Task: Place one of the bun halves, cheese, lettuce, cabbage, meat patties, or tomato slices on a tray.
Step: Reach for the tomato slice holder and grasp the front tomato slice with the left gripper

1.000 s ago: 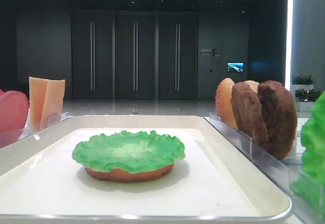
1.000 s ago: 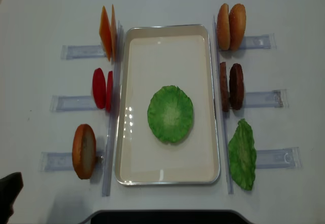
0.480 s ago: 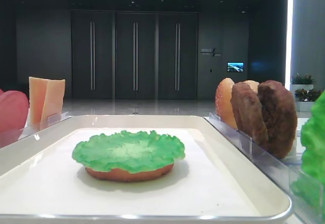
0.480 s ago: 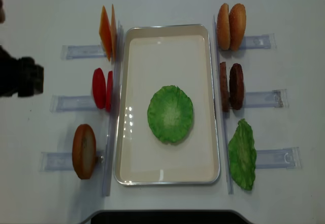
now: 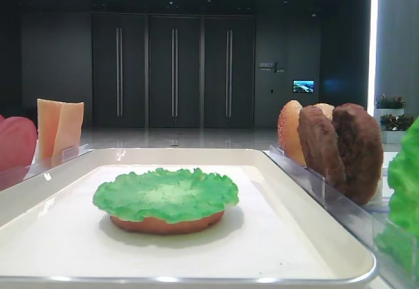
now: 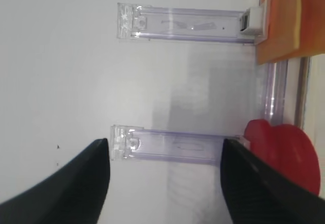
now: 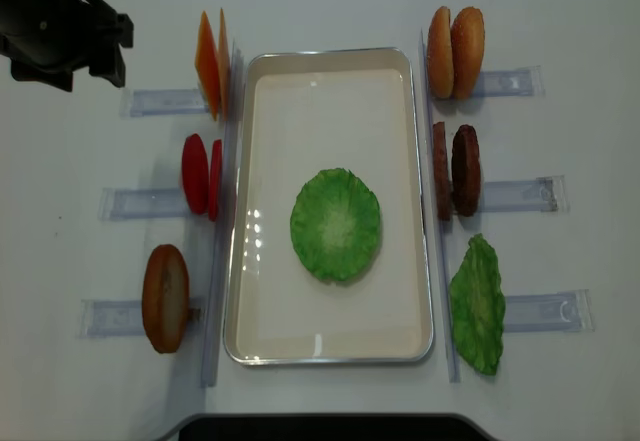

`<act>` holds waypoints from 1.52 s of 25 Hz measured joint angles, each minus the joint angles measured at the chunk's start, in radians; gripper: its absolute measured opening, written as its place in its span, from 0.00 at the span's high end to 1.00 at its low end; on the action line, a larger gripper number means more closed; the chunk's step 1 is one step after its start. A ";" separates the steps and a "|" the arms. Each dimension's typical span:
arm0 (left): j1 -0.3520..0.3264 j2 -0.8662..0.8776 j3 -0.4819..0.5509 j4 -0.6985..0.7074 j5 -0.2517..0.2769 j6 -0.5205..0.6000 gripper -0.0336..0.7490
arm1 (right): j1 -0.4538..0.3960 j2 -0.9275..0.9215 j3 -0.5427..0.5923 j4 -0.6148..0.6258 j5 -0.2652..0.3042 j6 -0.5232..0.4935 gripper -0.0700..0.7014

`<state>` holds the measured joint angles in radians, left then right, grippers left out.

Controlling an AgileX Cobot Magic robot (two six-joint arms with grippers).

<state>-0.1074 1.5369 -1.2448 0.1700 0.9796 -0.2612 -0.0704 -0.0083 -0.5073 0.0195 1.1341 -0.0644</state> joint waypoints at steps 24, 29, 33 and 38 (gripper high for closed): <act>-0.398 0.204 -0.001 0.037 -0.002 -0.454 0.33 | 0.000 0.000 0.000 0.000 0.000 0.000 0.36; -0.398 0.278 -0.001 0.053 -0.002 -0.453 0.34 | 0.000 0.000 0.000 0.000 0.000 0.000 0.36; -0.398 0.316 -0.001 0.060 -0.002 -0.439 0.63 | 0.000 0.000 0.000 0.000 0.000 0.000 0.36; -0.398 0.307 -0.008 0.080 0.021 -0.415 0.88 | 0.000 0.000 0.000 0.000 0.000 0.000 0.36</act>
<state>-0.5051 1.8443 -1.2533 0.2501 1.0004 -0.6764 -0.0704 -0.0083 -0.5073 0.0195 1.1341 -0.0644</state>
